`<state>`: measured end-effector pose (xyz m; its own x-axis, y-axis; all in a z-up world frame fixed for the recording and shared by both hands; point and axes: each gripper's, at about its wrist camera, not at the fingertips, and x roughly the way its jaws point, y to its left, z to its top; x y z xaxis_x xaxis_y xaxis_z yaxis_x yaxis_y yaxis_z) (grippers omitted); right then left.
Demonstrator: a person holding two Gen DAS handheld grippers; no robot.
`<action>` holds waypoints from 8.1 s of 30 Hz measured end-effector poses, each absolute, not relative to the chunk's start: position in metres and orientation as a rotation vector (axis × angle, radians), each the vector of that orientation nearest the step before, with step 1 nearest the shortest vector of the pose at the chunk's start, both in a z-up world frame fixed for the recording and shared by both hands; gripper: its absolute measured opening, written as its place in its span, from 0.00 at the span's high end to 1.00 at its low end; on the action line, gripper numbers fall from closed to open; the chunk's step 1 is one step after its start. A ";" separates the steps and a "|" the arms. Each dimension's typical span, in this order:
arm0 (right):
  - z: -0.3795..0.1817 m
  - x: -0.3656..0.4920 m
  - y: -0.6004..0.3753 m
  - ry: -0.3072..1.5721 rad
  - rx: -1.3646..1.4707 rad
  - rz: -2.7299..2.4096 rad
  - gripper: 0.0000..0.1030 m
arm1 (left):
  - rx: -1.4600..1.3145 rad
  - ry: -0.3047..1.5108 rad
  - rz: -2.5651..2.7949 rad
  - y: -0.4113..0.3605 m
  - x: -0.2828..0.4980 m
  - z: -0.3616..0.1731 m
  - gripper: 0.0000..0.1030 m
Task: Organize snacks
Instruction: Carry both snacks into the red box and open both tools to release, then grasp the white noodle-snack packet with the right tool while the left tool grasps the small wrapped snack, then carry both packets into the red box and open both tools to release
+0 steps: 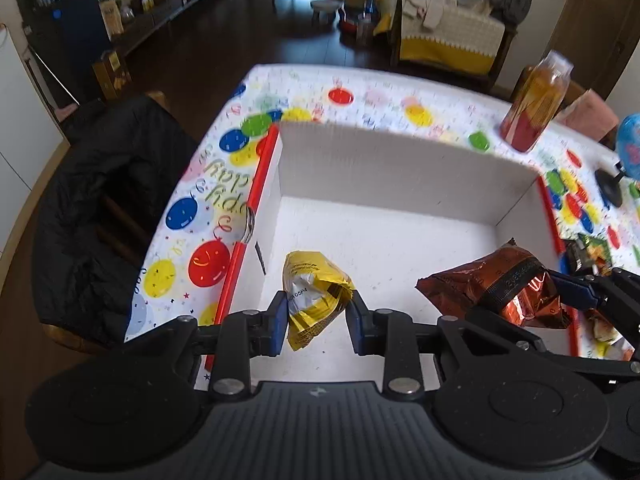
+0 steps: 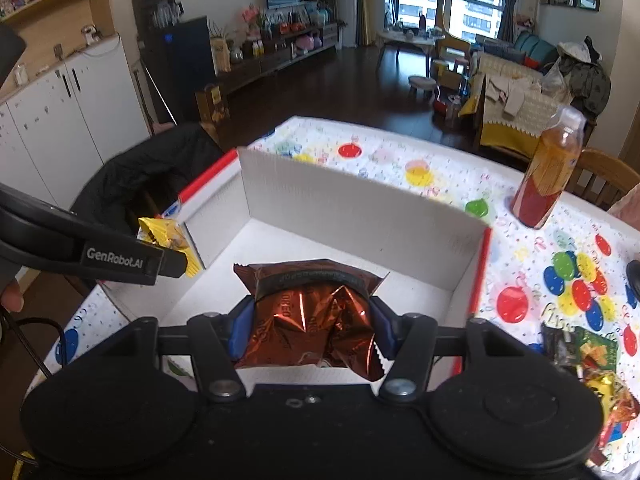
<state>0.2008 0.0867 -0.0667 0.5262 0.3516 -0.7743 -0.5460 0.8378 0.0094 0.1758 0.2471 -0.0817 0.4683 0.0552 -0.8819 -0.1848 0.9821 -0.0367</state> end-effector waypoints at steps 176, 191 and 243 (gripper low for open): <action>-0.018 0.122 -0.175 0.830 0.175 0.279 0.81 | -0.087 0.992 -0.052 0.029 0.072 -0.047 0.86; -0.008 0.156 -0.070 0.811 0.119 0.358 0.81 | -0.079 0.973 -0.009 0.117 0.096 -0.028 0.86; -0.100 0.221 0.079 1.024 -0.022 0.291 0.58 | -0.028 1.217 -0.058 0.244 0.194 -0.131 0.80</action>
<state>0.2209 0.0785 -0.0996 0.4849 0.2286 -0.8441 -0.2489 0.9614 0.1174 0.1939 0.2443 -0.1305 0.3454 -0.0600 -0.9365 0.0297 0.9982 -0.0530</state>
